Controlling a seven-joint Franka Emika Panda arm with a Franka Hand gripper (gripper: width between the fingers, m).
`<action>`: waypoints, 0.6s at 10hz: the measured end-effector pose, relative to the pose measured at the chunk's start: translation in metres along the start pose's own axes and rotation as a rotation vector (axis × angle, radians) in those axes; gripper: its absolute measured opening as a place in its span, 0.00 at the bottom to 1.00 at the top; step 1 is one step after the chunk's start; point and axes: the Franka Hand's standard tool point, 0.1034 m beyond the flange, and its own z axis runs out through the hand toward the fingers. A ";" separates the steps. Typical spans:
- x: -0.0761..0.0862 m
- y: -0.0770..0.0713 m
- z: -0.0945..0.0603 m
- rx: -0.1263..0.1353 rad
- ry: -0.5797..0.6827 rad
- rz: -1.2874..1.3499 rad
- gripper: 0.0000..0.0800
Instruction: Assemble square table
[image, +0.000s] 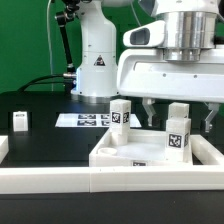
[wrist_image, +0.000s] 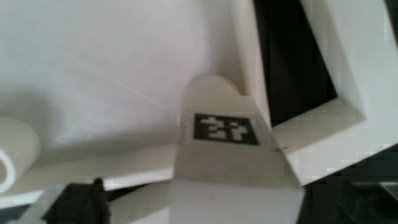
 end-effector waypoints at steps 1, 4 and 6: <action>0.000 0.003 -0.004 0.001 -0.014 -0.080 0.81; 0.001 0.017 -0.016 -0.006 -0.065 -0.183 0.81; 0.000 0.018 -0.014 -0.008 -0.068 -0.183 0.81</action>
Offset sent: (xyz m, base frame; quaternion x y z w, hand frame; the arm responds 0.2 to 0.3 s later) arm -0.0150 -0.0218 0.0198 -0.0310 -0.0142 -0.0566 0.9978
